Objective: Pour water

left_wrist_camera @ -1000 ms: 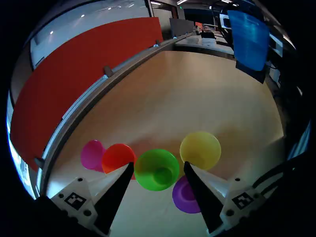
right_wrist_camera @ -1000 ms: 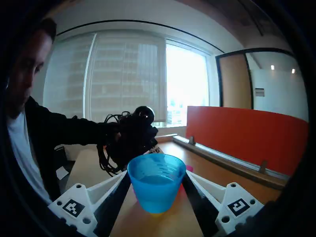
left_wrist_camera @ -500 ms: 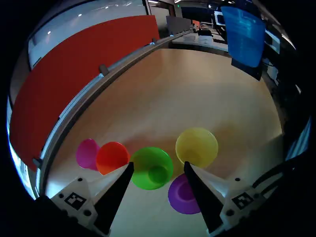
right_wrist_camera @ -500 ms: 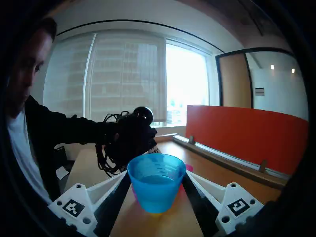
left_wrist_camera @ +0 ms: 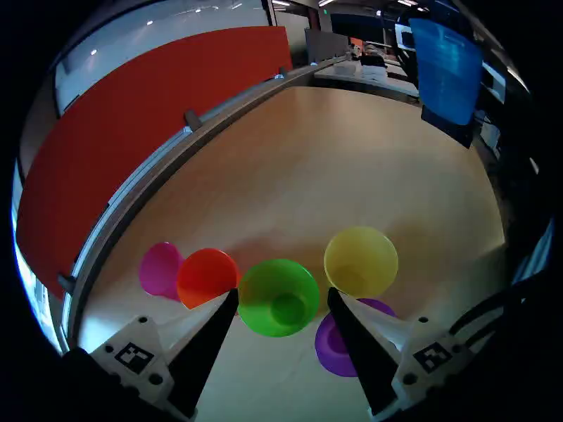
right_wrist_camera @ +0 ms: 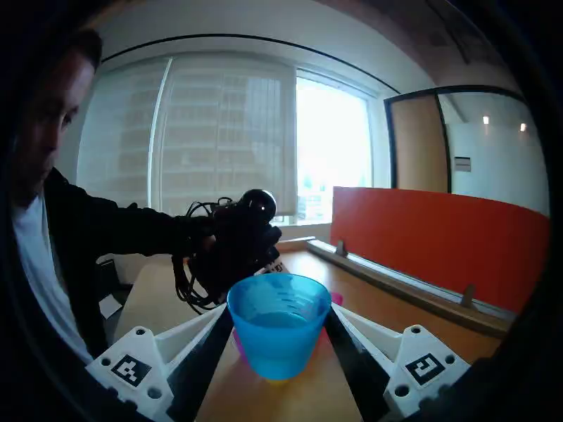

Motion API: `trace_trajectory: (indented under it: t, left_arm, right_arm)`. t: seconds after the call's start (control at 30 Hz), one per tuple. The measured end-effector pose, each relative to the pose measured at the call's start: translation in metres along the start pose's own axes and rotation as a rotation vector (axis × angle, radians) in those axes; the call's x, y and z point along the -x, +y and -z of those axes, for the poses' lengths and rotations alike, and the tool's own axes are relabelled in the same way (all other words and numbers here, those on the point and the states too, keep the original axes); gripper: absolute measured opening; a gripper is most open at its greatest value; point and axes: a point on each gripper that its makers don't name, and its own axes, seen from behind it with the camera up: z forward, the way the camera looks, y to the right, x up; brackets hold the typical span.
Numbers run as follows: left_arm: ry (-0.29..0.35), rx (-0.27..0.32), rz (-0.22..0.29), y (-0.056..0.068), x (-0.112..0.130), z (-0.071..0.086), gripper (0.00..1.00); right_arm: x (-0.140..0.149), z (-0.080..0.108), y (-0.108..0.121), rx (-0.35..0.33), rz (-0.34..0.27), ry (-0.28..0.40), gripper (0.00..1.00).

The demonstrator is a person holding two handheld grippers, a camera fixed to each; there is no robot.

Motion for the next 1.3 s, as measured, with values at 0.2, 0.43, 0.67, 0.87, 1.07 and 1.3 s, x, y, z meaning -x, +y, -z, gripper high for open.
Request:
trace_trajectory:
  t: [0.2, 0.43, 0.67, 0.87, 1.07, 1.3]
  left_arm:
    - [-0.002, 0.002, -0.003, 0.002, 0.001, 0.001, 0.94]
    - [-0.001, 0.013, -0.017, 0.009, 0.001, 0.003, 0.94]
    - [-0.005, -0.006, 0.003, -0.001, 0.004, 0.002, 0.94]
    - [-0.009, -0.010, 0.015, -0.004, 0.008, 0.001, 0.94]
    - [-0.011, -0.007, 0.025, -0.004, 0.009, 0.002, 0.94]
    - [-0.011, -0.007, 0.042, -0.004, 0.010, 0.001, 0.94]
  right_arm:
    - [-0.001, -0.001, -0.001, -0.003, 0.003, -0.002, 0.90]
    - [-0.001, -0.001, -0.002, -0.007, 0.006, -0.004, 0.90]
    - [0.000, -0.001, -0.003, -0.007, 0.008, -0.005, 0.90]
    - [0.001, -0.001, -0.001, -0.005, 0.009, -0.007, 0.90]
    - [0.001, -0.001, -0.002, -0.009, 0.010, -0.007, 0.90]
    - [0.001, -0.001, -0.002, -0.009, 0.012, -0.007, 0.90]
